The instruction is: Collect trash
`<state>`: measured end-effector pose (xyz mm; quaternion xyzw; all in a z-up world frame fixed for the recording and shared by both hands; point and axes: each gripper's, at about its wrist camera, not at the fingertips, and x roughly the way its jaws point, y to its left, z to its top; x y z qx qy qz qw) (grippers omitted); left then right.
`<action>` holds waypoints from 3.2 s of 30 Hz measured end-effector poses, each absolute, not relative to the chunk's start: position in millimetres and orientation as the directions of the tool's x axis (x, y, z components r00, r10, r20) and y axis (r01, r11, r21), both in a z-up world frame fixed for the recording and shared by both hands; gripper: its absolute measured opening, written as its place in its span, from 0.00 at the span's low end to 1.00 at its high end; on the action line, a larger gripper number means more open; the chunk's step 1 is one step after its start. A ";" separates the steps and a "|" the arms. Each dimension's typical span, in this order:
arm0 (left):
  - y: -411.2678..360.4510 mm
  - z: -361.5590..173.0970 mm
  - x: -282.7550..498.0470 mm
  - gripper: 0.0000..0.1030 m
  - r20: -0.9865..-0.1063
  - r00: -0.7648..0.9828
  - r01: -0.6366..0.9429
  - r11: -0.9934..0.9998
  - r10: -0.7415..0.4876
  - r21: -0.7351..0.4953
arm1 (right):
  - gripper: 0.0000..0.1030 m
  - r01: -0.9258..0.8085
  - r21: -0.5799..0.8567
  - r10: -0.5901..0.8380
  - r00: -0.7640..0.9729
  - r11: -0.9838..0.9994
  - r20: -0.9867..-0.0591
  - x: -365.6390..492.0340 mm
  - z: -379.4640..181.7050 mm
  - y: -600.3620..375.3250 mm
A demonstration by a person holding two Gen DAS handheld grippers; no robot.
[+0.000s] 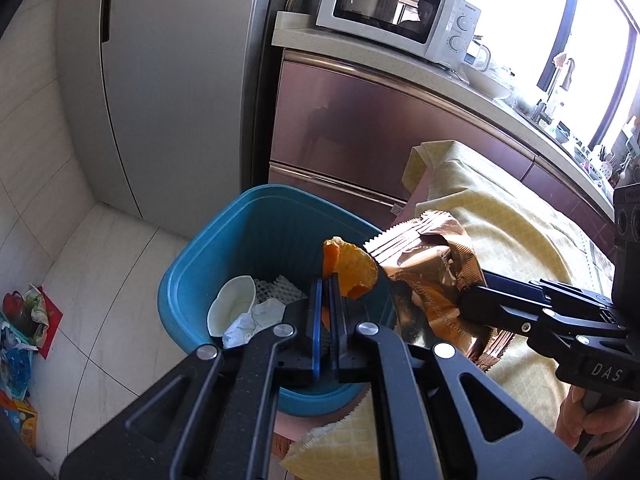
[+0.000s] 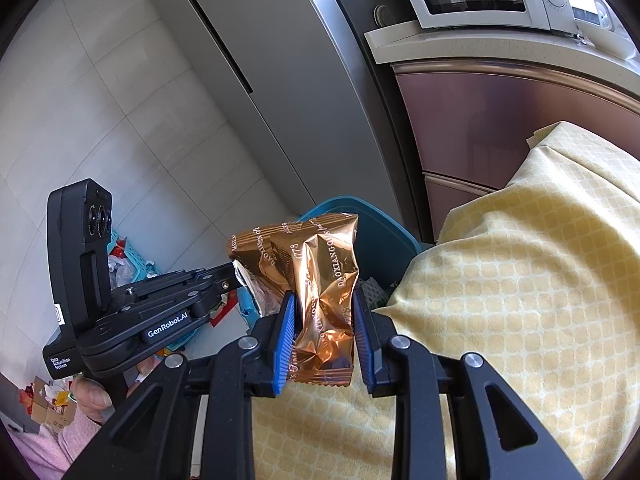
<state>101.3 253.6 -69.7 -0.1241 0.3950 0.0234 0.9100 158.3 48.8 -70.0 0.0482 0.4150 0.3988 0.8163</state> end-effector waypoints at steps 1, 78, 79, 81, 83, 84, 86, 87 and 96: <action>253.3 -70.0 101.5 0.04 -0.725 0.686 -0.141 0.968 -0.055 -0.207 | 0.26 -0.611 0.409 0.690 0.337 0.678 -0.640 158.7 -70.3 49.7; 192.8 -48.0 35.6 0.94 -0.533 0.842 -0.011 0.985 -0.085 -0.174 | 0.86 -0.446 0.182 0.474 0.731 0.876 -0.491 66.6 -42.3 -49.9; 186.4 -45.8 32.0 0.94 -0.521 0.850 -0.010 0.986 -0.080 -0.167 | 0.87 -0.430 0.180 0.460 0.747 0.885 -0.479 61.5 -41.8 -56.4; 171.8 -42.4 25.2 0.94 -0.492 0.868 -0.007 0.989 -0.068 -0.149 | 0.88 -0.388 0.172 0.422 0.781 0.905 -0.460 54.2 -42.5 -71.4; 156.6 -39.5 19.5 0.94 -0.468 0.881 0.007 0.991 -0.070 -0.136 | 0.90 -0.342 0.166 0.379 0.817 0.925 -0.435 43.1 -42.8 -85.0; 149.6 -37.5 16.4 0.94 -0.455 0.888 0.011 0.991 -0.070 -0.130 | 0.93 -0.318 0.162 0.357 0.833 0.934 -0.424 38.5 -44.2 -90.8; 135.2 -33.1 11.9 0.94 -0.430 0.901 0.016 0.993 -0.065 -0.118 | 0.93 -0.268 0.151 0.307 0.861 0.951 -0.405 26.7 -44.6 -103.4; 127.8 -30.7 9.6 0.94 -0.418 0.906 0.019 0.993 -0.065 -0.113 | 0.93 -0.249 0.147 0.288 0.872 0.957 -0.397 21.0 -45.4 -109.3; 70.8 -14.5 -15.2 0.94 -0.318 0.945 0.064 0.998 -0.070 -0.029 | 0.93 -0.100 0.104 0.129 0.938 0.990 -0.322 -13.8 -44.4 -144.3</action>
